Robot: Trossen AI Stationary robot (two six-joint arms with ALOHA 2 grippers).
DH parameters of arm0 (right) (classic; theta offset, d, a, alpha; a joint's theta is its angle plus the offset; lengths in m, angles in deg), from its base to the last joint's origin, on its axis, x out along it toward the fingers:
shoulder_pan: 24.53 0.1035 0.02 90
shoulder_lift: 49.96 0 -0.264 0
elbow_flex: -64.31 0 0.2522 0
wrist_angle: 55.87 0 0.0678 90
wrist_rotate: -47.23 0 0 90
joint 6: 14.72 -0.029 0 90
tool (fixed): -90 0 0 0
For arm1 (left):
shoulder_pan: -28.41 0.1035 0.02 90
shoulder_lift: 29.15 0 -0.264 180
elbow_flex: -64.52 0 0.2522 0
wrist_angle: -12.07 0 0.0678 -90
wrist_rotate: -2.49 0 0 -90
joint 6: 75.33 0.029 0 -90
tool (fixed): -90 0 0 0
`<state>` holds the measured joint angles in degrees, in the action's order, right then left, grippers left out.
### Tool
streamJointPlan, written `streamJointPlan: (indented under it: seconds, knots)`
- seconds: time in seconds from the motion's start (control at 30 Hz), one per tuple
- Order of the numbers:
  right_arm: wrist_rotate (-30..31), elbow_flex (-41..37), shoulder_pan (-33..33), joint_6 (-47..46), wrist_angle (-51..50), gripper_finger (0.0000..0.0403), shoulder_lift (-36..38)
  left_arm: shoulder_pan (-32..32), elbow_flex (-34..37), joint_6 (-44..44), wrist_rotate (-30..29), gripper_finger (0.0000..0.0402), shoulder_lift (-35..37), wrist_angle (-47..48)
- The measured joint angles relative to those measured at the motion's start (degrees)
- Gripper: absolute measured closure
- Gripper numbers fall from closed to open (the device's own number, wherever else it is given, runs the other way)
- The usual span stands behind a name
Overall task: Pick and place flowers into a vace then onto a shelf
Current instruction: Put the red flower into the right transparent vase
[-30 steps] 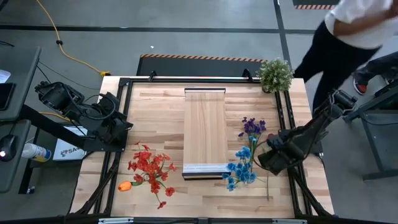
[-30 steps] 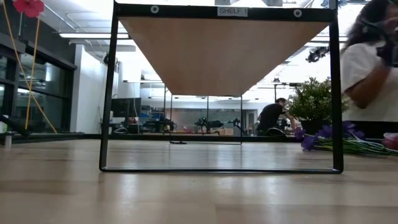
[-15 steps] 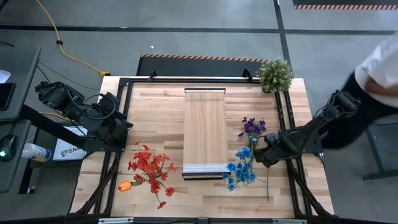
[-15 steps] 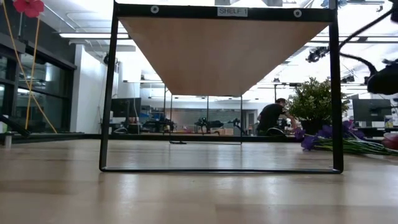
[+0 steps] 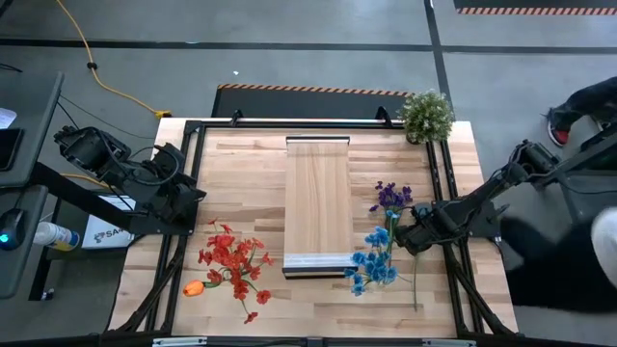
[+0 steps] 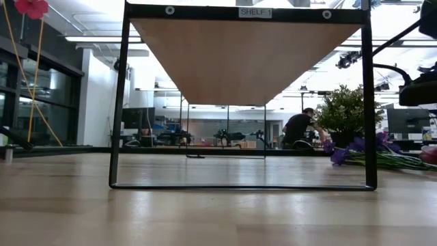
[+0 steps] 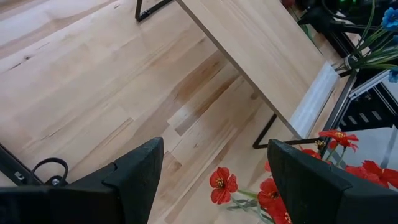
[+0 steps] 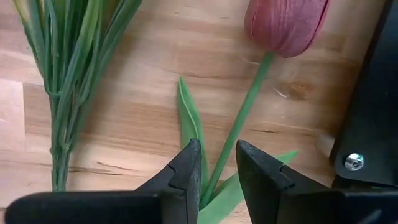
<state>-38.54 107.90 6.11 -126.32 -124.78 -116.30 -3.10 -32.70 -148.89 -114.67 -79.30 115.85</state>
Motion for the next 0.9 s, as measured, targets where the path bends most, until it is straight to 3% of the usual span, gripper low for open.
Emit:
streamJointPlan:
  seconds: [0.4, 0.9]
  knots:
    - [-0.72, 0.0, -7.51, -0.15, 0.11, 0.0312, -1.2, 0.0, 0.0, -0.04, 1.11, 0.008, 0.02, 0.0]
    - [-6.19, 0.0, -3.87, 2.43, 0.81, 0.0311, -1.2, 0.0, 0.0, -0.02, 0.94, 0.0082, 0.0, 0.0]
